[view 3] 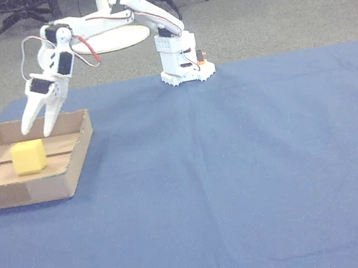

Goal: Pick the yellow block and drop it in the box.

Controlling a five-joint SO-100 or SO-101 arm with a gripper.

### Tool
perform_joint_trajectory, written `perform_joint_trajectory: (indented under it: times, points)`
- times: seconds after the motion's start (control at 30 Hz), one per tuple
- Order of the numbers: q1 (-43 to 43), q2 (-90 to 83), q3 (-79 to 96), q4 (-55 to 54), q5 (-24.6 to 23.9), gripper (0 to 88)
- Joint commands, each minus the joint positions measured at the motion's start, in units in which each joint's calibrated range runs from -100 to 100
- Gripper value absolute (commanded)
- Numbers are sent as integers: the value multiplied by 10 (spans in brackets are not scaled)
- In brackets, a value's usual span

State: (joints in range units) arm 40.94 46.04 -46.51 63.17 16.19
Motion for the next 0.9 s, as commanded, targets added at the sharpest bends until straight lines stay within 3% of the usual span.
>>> perform_joint_trajectory:
  times: [0.0, 0.1, 0.23, 0.4, 0.63, 0.77, 0.87]
  points:
    - [-14, -80, 25, 7, -20, 289]
    - [-83, -262, 136, 40, -56, 75]
    - [-229, -596, 382, -5, -113, 5]
    - [-376, -931, 621, 38, -127, 2]
    - [-434, -1316, 1022, 56, -138, 2]
    - [-461, -1435, 1220, 57, -174, 2]
    - [-462, -1435, 1338, -47, -161, 2]
